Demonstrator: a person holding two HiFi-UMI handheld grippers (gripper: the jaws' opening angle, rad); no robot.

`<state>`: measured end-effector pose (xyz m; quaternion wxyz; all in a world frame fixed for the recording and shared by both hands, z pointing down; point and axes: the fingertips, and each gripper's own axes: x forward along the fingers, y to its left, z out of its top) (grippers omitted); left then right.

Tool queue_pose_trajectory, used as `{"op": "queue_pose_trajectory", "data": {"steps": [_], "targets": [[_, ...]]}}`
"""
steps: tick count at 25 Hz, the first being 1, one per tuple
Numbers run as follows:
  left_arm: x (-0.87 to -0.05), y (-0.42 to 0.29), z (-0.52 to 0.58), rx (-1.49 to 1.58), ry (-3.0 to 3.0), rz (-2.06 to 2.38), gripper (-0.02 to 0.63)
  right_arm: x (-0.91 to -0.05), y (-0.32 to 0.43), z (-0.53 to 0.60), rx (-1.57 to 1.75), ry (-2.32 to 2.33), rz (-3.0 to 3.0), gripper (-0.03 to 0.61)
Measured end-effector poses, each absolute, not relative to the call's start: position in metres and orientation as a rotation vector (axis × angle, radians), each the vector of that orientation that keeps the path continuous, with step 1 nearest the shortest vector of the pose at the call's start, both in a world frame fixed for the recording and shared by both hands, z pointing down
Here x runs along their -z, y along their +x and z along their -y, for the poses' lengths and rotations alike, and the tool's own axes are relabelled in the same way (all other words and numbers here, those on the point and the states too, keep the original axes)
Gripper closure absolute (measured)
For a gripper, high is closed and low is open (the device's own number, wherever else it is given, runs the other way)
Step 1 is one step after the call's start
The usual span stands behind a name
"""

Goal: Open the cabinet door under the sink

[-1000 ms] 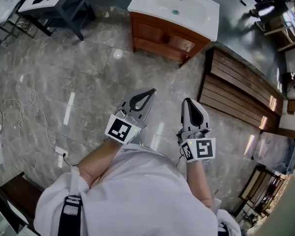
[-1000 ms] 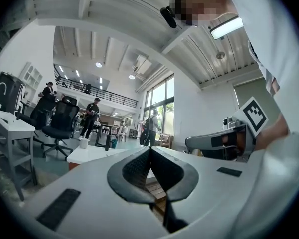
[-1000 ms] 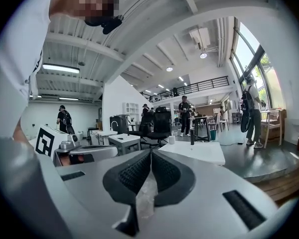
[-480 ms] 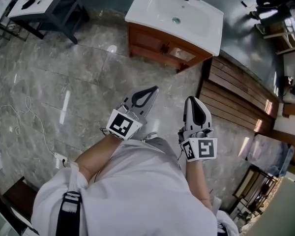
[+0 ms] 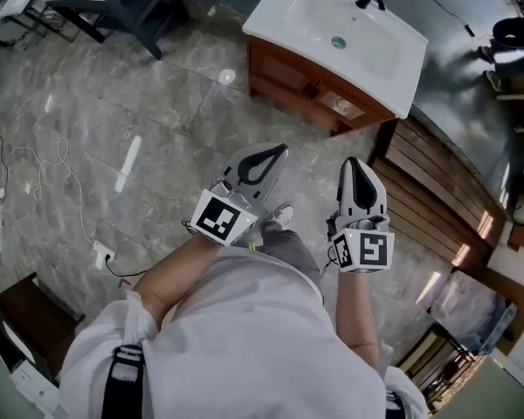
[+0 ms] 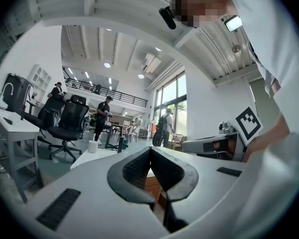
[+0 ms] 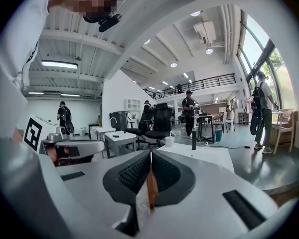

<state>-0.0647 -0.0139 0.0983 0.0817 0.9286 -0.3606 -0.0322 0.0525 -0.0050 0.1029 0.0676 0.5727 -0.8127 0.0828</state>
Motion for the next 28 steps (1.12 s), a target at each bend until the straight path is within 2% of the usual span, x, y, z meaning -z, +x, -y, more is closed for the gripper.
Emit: {"op": "queue_pose_trajectory", "data": {"steps": [6, 28], "targets": [[-0.126, -0.053, 0.043, 0.089, 2.731, 1.187, 0.595, -0.153, 0.071, 0.041, -0.240, 1.643, 2.435, 0.545], [-0.336, -0.034, 0.126, -0.067, 2.646, 1.150, 0.595, -0.420, 0.083, 0.169, -0.274, 1.556, 2.352, 0.543]]}}
